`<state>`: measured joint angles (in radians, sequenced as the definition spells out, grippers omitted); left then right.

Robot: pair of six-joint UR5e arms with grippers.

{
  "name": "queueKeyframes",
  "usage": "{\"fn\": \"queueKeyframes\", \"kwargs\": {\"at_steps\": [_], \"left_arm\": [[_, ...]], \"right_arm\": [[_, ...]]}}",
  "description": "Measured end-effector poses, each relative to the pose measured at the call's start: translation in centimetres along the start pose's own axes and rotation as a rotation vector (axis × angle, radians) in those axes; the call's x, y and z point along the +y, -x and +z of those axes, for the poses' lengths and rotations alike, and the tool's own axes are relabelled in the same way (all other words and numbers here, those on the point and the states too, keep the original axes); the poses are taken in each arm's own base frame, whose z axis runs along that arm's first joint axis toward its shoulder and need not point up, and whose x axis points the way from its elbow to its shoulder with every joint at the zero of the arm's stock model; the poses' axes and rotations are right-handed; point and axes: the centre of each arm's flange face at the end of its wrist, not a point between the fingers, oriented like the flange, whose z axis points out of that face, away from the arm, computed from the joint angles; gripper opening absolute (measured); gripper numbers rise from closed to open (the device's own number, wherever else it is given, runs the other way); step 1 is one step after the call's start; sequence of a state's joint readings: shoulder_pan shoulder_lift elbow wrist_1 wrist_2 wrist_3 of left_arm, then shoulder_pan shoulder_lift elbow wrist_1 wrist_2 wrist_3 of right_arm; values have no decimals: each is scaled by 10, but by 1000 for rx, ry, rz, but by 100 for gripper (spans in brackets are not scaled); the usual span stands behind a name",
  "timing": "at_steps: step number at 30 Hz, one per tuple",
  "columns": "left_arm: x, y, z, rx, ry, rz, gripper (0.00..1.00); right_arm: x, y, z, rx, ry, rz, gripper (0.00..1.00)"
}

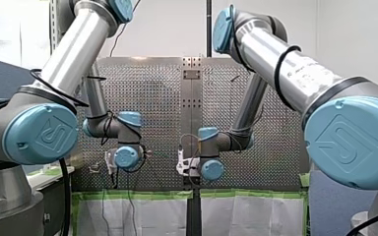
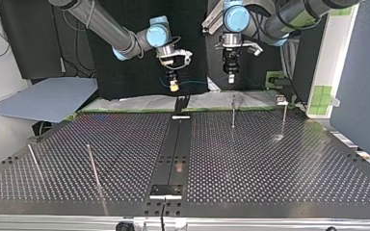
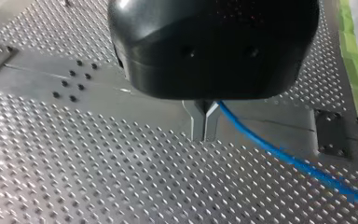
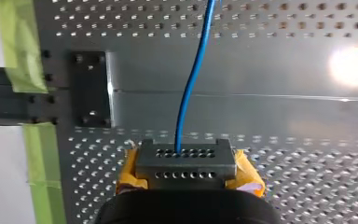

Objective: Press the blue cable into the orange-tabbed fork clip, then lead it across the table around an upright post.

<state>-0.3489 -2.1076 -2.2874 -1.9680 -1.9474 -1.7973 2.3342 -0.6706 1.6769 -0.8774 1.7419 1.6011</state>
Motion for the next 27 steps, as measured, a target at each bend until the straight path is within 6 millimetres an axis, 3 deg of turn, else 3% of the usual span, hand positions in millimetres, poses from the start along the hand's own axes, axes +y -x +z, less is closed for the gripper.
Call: {"fn": "queueKeyframes", "kwargs": {"at_steps": [13, 20, 27], "left_arm": [[45, -41, 17, 94, 76, 56, 0], [50, -57, 25, 120, 80, 62, 0], [49, -54, 49, 113, 79, 43, 0]], "right_arm": [[11, -17, 36, 2, 14, -1, 0], [8, -26, 46, 26, -28, 0, 0], [4, -23, 46, 24, -59, -15, 0]]}}
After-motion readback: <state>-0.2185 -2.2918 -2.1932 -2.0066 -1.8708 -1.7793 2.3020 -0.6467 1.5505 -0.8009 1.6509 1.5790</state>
